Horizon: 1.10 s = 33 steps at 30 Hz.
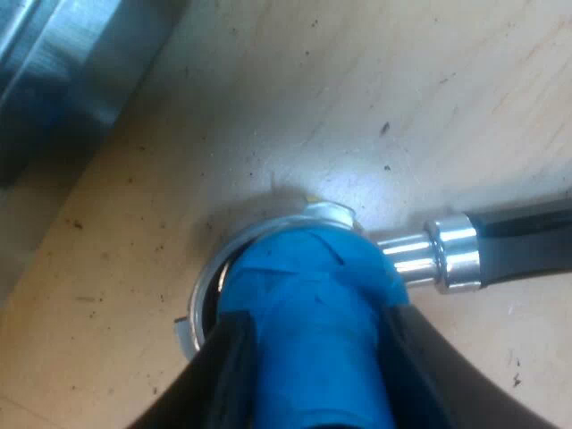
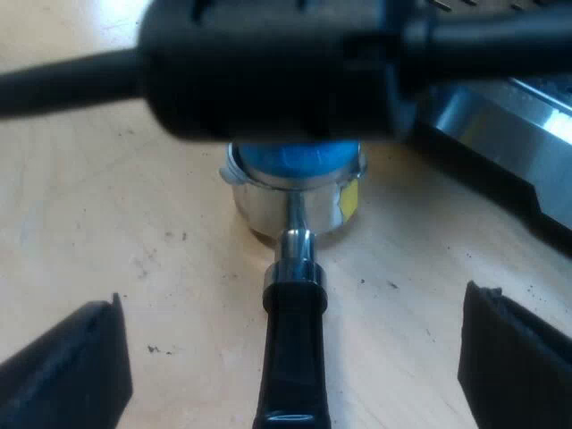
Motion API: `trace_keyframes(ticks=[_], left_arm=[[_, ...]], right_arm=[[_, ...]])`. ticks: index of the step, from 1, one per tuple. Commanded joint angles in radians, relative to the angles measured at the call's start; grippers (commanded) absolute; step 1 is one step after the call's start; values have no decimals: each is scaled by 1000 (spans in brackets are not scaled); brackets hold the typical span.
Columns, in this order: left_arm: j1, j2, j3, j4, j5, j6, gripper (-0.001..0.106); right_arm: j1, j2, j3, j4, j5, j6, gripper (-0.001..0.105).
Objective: Grind coffee beans and then tamp
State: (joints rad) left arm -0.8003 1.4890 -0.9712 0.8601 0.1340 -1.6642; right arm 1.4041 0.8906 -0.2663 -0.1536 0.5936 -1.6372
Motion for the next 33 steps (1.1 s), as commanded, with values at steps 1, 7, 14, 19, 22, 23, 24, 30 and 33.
trace_keyframes(ticks=[1, 7, 14, 19, 22, 23, 24, 30, 33], left_arm=[[1, 21, 0, 3, -8, -12, 0], [1, 21, 0, 20, -15, -14, 0], [1, 21, 0, 63, -78, -12, 0], [1, 21, 0, 41, -48, -12, 0], [1, 21, 0, 34, -48, -12, 0], [1, 21, 0, 35, -48, -12, 0], [1, 21, 0, 35, -48, -12, 0], [1, 21, 26, -25, -46, -12, 0], [1, 21, 69, -45, -43, -14, 0]], right_arm=[[-5, -4, 2, -7, 8, 2, 77], [-5, -4, 2, -7, 8, 2, 77], [-5, -4, 2, -7, 8, 2, 77], [-5, -4, 2, -7, 8, 2, 77], [-5, -4, 2, -7, 8, 2, 77], [-5, -4, 2, -7, 8, 2, 77], [-5, -4, 2, -7, 8, 2, 77], [-5, -4, 2, -7, 8, 2, 77], [-5, -4, 2, -7, 8, 2, 77]])
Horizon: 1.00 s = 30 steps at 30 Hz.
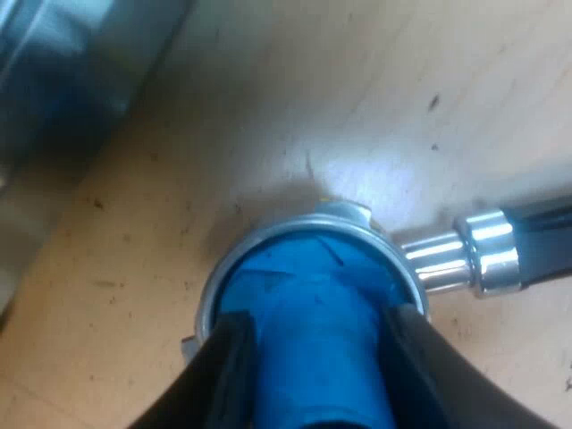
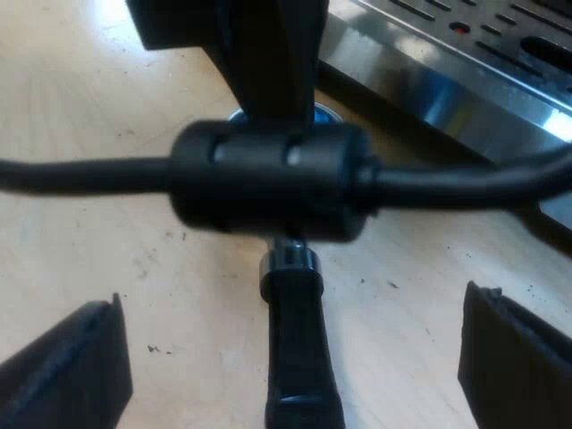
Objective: Grind coffee beans and then tamp
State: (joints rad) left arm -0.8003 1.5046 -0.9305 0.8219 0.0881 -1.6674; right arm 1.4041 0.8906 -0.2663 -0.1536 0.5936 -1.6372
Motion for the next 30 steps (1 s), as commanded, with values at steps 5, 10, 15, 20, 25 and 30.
trace_keyframes(ticks=[5, 10, 15, 20, 25, 30], left_arm=[[1, 6, 111, -30, 33, -11, 0], [1, 6, 195, -66, 44, -11, 0], [1, 6, 255, -95, 44, -11, 0], [1, 2, 258, -93, 44, -11, 0], [1, -26, 197, -53, 44, -11, 0], [1, -73, 131, -25, 44, -11, 0]], right_arm=[[-5, -4, 2, -7, 8, 2, 77], [-5, -4, 2, -7, 8, 2, 77], [-5, -4, 2, -7, 8, 2, 77], [-5, -4, 2, -7, 8, 2, 77], [-5, -4, 2, -7, 8, 2, 77], [-5, -4, 2, -33, 8, -10, 77]])
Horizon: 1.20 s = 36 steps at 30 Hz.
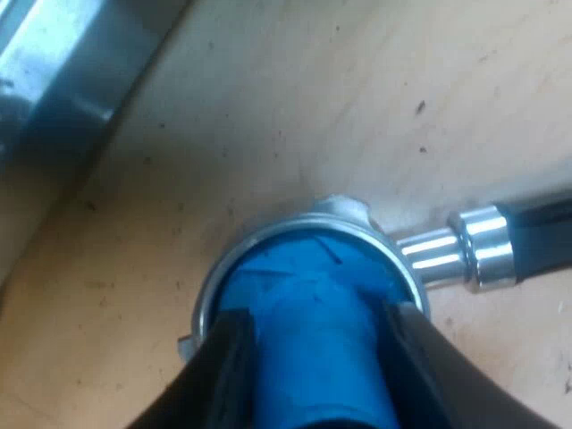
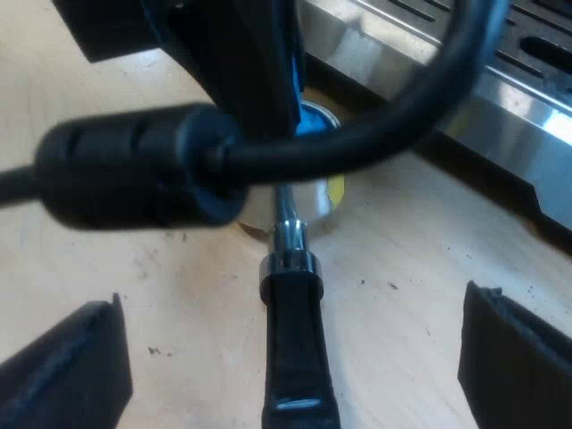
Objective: Grind coffee beans and then tamp
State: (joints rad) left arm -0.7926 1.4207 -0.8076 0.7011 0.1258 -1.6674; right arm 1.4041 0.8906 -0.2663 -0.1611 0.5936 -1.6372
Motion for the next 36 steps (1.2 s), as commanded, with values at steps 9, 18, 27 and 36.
trace_keyframes(ticks=[9, 18, 27, 36], left_arm=[[-7, -73, -75, 149, 4, -11, 0], [6, -168, -90, 191, -12, -11, 0], [257, -257, -83, 338, -17, 14, 0], [378, -257, 10, 300, -17, 30, 0]], right_arm=[[-5, -6, -54, -66, 8, -69, 77], [-5, -4, -101, -51, 8, -74, 77], [-17, 2, -178, 99, -170, -70, 77], [-207, 67, -208, 83, -403, -70, 77]])
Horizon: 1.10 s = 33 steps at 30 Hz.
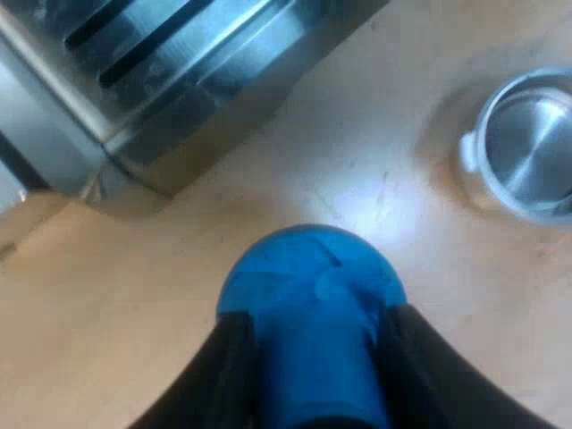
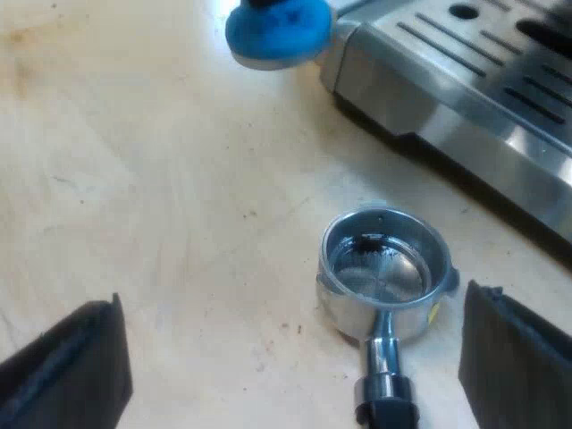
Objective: Grind coffee beans and then tamp
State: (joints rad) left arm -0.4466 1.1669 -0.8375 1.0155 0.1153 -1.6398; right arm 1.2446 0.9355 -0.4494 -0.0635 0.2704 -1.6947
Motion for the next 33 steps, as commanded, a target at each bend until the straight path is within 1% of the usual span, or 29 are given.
trace_keyframes(ticks=[1, 3, 4, 8, 14, 16, 20, 22, 25, 30, 33], left_arm=[[41, -3, 47, -20, -7, 2, 0], [71, -3, 83, -53, -4, 2, 0], [76, -3, 92, -62, -4, 2, 0], [122, -3, 144, -114, 18, 8, 0], [156, -3, 202, -212, 13, 8, 0], [156, -3, 214, -235, 8, 8, 0], [156, -3, 235, -282, 3, 8, 0], [156, 0, 235, -283, -13, 8, 0], [156, 24, 235, -279, -14, 8, 0], [156, 108, 235, -267, -18, -1, 0], [156, 129, 235, -247, -25, -1, 0]], right_arm=[[-59, 31, -27, -14, -97, -15, 77], [-96, 65, -41, -18, -142, -24, 77], [-100, 71, -42, -25, -148, -34, 77], [-113, 135, -43, -106, -234, -46, 77], [-113, 214, -44, -165, -239, -48, 77], [-113, 233, -44, -194, -239, -60, 77], [-113, 261, -44, -240, -239, -61, 77], [-113, 263, -44, -240, -239, -61, 77], [-113, 263, -44, -240, -246, -61, 77], [-113, 263, -44, -240, -249, -61, 77], [-113, 263, -44, -240, -249, -61, 77]])
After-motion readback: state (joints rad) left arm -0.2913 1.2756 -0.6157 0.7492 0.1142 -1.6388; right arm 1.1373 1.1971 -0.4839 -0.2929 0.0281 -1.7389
